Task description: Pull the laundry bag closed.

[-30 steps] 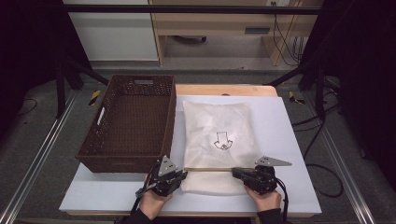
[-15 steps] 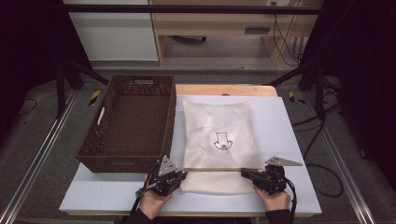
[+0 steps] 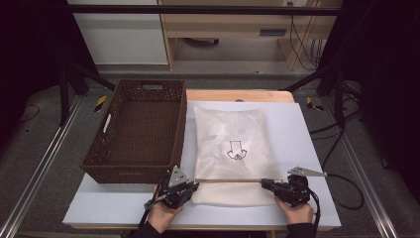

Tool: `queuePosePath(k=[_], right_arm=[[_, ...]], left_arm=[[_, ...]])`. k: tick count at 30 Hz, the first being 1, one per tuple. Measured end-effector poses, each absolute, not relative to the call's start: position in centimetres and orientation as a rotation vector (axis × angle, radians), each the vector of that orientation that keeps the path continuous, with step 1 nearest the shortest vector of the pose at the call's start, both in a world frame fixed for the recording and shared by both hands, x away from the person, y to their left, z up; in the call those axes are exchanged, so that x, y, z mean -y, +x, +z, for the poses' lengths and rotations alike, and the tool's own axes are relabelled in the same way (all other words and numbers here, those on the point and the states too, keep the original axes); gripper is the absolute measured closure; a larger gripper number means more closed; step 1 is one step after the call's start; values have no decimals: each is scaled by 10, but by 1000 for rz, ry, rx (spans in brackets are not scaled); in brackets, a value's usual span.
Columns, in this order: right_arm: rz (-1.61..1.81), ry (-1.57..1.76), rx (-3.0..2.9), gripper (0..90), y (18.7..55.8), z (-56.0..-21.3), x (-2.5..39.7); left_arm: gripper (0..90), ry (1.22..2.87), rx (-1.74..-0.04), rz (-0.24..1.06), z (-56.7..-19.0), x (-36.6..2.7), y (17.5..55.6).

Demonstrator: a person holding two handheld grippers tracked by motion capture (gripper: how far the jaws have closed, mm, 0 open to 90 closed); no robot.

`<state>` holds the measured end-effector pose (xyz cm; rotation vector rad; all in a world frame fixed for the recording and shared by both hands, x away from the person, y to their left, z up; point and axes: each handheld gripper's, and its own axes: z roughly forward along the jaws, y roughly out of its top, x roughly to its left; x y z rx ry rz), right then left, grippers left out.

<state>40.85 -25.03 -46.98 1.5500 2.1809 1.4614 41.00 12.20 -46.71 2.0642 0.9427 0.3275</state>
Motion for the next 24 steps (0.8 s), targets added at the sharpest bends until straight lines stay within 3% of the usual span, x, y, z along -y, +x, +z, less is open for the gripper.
queuePosePath(k=[24], right_arm=[[1301,1673,-2082,868,409,-472,285]], left_arm=[[845,2068,-950,335,-470,-123,411]])
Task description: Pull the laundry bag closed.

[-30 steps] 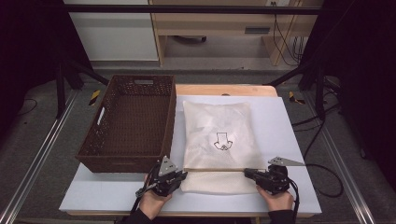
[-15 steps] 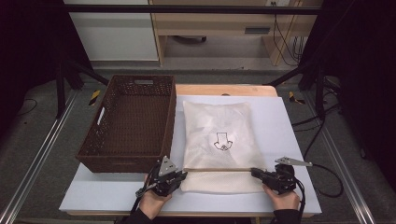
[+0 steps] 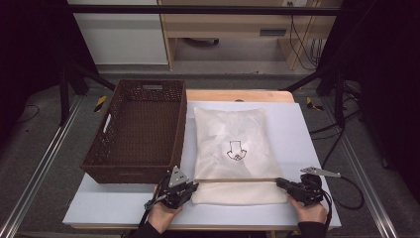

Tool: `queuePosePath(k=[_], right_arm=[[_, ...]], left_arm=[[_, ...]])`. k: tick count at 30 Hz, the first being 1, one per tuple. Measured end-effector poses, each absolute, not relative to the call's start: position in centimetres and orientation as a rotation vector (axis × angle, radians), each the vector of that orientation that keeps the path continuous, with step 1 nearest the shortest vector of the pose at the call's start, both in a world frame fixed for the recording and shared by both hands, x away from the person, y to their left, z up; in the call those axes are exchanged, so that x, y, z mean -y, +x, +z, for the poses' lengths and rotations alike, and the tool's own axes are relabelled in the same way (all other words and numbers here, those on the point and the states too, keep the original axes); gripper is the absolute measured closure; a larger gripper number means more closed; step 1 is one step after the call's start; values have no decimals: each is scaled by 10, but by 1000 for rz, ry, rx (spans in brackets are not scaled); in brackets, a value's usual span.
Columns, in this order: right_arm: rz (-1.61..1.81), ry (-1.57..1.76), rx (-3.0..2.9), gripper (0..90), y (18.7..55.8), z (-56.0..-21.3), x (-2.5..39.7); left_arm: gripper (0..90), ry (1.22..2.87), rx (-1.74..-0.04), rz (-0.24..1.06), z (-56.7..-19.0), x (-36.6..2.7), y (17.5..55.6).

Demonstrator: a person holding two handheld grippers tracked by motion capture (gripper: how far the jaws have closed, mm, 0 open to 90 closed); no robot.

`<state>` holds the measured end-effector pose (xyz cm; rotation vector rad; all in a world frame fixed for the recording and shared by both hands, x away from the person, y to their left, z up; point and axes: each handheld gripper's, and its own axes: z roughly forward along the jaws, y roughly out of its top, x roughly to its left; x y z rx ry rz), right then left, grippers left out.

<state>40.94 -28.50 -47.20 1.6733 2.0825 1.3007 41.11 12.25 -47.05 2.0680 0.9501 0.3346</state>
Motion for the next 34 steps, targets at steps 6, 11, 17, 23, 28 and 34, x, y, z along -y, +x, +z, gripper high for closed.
queuePosePath(k=[6,11,17,23,28,34], right_arm=[[1306,1659,-2067,789,409,-471,284],[1310,1544,-1999,621,407,-466,282],[1246,1408,-1953,433,409,-468,277],[1228,1399,-1877,313,409,-471,282],[1206,1403,-1835,268,406,-473,287],[1196,1401,-1816,253,404,-473,292]], left_arm=[[811,2053,-949,295,-474,-126,414],[642,2032,-955,312,-472,-129,413],[478,2031,-939,368,-468,-135,409],[397,2008,-923,329,-466,-144,407],[364,2018,-909,326,-465,-148,405],[350,2015,-898,304,-464,-157,405]])
